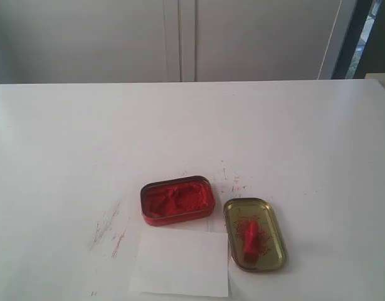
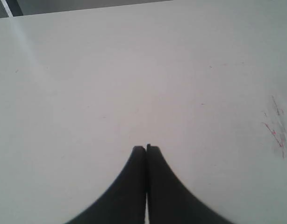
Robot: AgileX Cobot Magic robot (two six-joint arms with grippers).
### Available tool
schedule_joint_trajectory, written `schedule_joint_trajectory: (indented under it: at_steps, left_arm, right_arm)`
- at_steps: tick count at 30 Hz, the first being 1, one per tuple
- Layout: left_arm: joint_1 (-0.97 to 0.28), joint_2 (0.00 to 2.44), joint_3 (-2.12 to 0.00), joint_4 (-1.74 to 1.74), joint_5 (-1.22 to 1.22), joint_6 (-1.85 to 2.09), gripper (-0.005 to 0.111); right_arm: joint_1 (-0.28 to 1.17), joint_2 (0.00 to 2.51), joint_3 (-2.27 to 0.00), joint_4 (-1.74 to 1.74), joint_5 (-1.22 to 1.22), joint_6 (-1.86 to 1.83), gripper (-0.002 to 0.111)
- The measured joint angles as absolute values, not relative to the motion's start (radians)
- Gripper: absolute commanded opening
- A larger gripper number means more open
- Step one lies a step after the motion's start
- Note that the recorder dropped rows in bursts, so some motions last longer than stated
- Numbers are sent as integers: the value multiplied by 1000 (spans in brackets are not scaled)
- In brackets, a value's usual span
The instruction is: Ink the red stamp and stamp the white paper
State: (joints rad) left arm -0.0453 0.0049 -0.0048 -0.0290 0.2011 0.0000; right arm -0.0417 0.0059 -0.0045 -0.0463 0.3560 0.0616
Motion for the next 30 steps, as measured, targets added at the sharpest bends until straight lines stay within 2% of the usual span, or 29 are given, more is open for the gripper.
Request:
schedule_joint_trajectory:
  at_steps: [7,17,30]
  left_arm:
    - [-45,5,-5,-29,201,0,0]
    - [-45,5,-5,-29,201,0,0]
    - [-45,5,-5,-29,201,0,0]
  right_arm:
    - [-42,6,-5,-46,335,62,0]
    - [-42,6,-5,-46,104,64,0]
    - [-42,6,-5,-46,80,-44,0]
